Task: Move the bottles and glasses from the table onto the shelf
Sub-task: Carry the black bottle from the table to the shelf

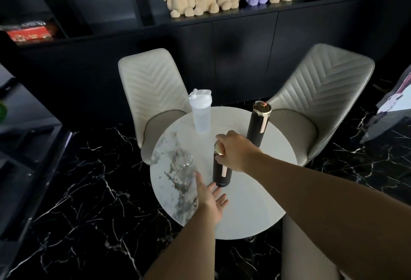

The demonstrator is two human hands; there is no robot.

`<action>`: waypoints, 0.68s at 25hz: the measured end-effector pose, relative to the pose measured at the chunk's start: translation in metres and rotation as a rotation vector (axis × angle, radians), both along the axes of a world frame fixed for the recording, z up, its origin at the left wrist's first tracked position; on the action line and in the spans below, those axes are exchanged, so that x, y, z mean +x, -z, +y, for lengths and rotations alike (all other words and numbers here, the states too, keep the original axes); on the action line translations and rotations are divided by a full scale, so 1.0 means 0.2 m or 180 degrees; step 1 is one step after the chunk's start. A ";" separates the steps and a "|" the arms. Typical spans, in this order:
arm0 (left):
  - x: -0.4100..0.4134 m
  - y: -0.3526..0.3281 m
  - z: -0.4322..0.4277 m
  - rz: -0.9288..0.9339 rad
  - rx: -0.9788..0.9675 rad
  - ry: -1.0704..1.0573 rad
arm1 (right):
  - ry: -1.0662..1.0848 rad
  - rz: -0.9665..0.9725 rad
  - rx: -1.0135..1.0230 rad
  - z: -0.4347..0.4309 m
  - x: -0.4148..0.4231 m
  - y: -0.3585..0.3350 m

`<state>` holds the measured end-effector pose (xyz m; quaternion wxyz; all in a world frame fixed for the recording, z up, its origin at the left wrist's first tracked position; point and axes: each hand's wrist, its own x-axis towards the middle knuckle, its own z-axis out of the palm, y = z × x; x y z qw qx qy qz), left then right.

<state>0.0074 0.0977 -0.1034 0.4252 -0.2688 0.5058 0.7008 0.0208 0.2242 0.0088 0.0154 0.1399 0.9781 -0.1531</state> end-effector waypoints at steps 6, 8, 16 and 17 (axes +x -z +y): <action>-0.08 -0.39 0.03 0.0226 0.0543 -0.0317 | -0.0119 0.0456 0.0139 0.05 -0.04 -0.48; -0.15 -0.59 0.03 0.0388 0.0718 -0.0373 | -0.0182 0.0679 0.0208 0.03 -0.08 -0.71; -0.51 -1.50 -0.19 0.1700 0.0944 -0.0299 | -0.0396 0.1578 0.0058 -0.19 -0.35 -1.66; -0.55 -1.62 -0.24 0.2033 0.0848 -0.0183 | -0.0444 0.1660 0.0047 -0.24 -0.40 -1.77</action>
